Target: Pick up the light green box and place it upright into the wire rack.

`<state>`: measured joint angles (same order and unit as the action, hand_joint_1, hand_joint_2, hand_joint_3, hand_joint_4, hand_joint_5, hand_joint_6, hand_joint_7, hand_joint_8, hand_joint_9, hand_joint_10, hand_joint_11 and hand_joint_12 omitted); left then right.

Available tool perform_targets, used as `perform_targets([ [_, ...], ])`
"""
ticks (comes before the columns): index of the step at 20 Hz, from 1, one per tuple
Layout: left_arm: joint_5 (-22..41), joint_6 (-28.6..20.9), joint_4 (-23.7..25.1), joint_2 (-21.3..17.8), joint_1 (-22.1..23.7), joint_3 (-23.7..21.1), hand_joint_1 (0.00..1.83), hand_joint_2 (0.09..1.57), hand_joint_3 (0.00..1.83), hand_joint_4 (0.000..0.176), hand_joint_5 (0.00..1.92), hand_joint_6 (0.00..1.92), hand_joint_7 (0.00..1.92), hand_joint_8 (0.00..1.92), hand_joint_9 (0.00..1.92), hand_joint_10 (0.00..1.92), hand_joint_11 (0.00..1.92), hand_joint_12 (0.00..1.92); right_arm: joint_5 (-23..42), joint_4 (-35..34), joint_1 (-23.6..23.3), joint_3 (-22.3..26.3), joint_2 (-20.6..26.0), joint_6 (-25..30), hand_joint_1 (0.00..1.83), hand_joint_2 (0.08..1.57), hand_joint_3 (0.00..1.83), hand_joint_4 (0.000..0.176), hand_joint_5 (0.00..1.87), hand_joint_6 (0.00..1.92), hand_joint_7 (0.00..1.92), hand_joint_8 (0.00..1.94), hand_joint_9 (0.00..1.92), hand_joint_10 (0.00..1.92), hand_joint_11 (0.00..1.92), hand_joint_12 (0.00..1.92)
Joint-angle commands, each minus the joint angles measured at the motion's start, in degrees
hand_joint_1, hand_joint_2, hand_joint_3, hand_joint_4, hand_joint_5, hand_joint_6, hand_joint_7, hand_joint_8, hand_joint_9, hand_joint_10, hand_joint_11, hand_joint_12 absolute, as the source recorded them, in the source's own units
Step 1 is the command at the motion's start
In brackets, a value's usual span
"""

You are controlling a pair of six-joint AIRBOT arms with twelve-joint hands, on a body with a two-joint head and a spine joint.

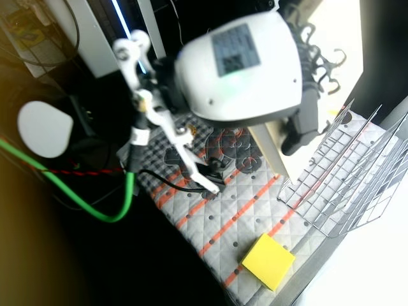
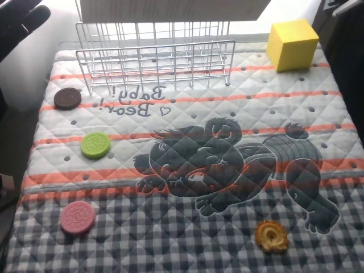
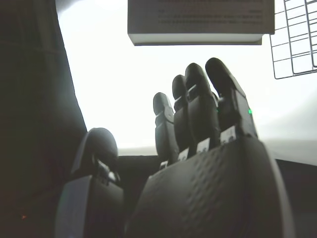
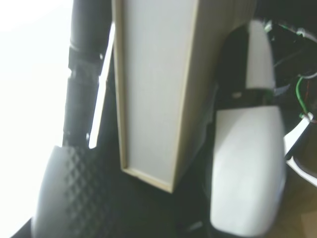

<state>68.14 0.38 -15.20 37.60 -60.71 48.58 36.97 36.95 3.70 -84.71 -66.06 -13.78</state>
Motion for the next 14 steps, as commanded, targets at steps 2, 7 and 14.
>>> perform_targets([
  [2,6.8,-0.4,-0.3,-0.1,0.7,0.3,0.47,1.15,0.00,0.095,0.47,0.00,0.41,0.00,0.40,0.00,0.00,0.77,4.2,-3.3,-0.7,-1.0,-0.5,-0.1,1.28,1.06,0.00,0.000,0.93,1.04,1.31,0.45,1.56,0.01,1.44,0.40],
  [7,5.9,-0.4,-0.1,0.3,1.2,0.6,0.42,1.14,0.00,0.115,0.48,0.00,0.44,0.00,0.45,0.01,0.03,0.89,2.4,-3.7,-0.4,-3.1,-3.0,-0.2,1.27,1.06,0.00,0.000,0.94,1.03,1.31,0.45,1.57,0.00,1.43,0.47],
  [14,5.4,-0.4,0.2,0.6,1.5,0.9,0.42,1.14,0.00,0.106,0.51,0.01,0.46,0.01,0.47,0.01,0.01,0.94,1.3,-4.4,1.0,-4.7,-4.9,-0.2,1.28,1.05,0.00,0.000,0.94,1.08,1.41,0.17,1.53,0.00,1.49,0.31],
])
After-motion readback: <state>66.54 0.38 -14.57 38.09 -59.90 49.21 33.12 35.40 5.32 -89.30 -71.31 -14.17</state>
